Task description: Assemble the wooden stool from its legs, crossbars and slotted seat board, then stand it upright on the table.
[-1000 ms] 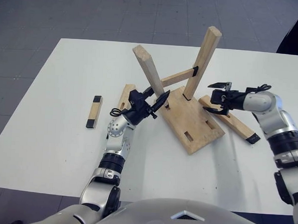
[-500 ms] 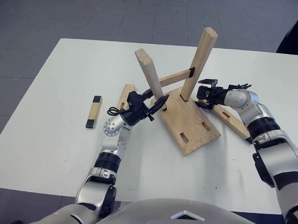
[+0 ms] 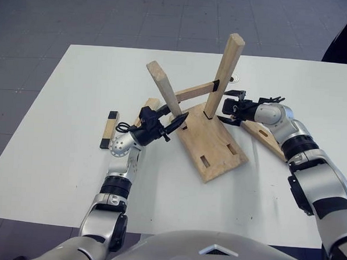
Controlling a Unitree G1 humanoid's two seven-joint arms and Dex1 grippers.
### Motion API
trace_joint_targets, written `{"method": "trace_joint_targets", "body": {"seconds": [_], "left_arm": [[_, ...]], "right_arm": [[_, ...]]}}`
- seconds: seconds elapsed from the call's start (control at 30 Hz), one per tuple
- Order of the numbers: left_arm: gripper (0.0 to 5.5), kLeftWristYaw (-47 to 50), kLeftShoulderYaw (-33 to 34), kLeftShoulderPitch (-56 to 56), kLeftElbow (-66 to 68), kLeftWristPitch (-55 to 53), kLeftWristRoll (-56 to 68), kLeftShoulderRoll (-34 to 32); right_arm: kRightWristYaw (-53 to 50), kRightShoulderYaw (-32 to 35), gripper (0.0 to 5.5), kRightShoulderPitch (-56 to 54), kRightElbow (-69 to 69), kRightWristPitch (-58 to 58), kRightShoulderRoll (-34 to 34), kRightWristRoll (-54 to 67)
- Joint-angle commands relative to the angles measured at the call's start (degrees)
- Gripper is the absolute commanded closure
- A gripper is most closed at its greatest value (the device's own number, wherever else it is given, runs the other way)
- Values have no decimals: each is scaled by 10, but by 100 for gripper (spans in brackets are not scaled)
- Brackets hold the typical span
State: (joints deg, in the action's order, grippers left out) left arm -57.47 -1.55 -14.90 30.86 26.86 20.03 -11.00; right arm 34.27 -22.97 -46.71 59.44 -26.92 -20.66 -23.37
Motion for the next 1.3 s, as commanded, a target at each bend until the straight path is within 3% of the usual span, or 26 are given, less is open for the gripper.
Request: {"method": "trace_joint_targets", "body": {"seconds": [0.03, 0.27, 0.47, 0.63, 0.73, 0.97, 1.17, 1.3], "left_arm": [[344, -24, -17, -15, 60, 22, -39, -18], [345, -33, 3, -22, 112, 6, -13, -15], [345, -14, 20, 29, 67, 15, 5, 5], [345, 30, 23, 69, 35, 58, -18, 19], [345, 52, 6, 80, 30, 101, -59, 15], [345, 96, -2, 106, 26, 137, -70, 15], [345, 117, -4, 121, 10, 129, -54, 24], [345, 137, 6, 133, -8, 111, -29, 45]], "right_arm": [[11, 11, 133, -12, -26, -10, 14, 19], [63, 59, 133, 52, -190, 64, -30, 78], [60, 108, 133, 102, -294, 197, -65, 104], [5, 191, 133, 79, -394, 350, -38, 165], [3, 205, 133, 60, -484, 416, -9, 212], [78, 149, 133, 37, -642, 461, 24, 300], [121, 54, 133, 15, -577, 440, 16, 244], [121, 15, 133, -37, -497, 421, 47, 210]]}}
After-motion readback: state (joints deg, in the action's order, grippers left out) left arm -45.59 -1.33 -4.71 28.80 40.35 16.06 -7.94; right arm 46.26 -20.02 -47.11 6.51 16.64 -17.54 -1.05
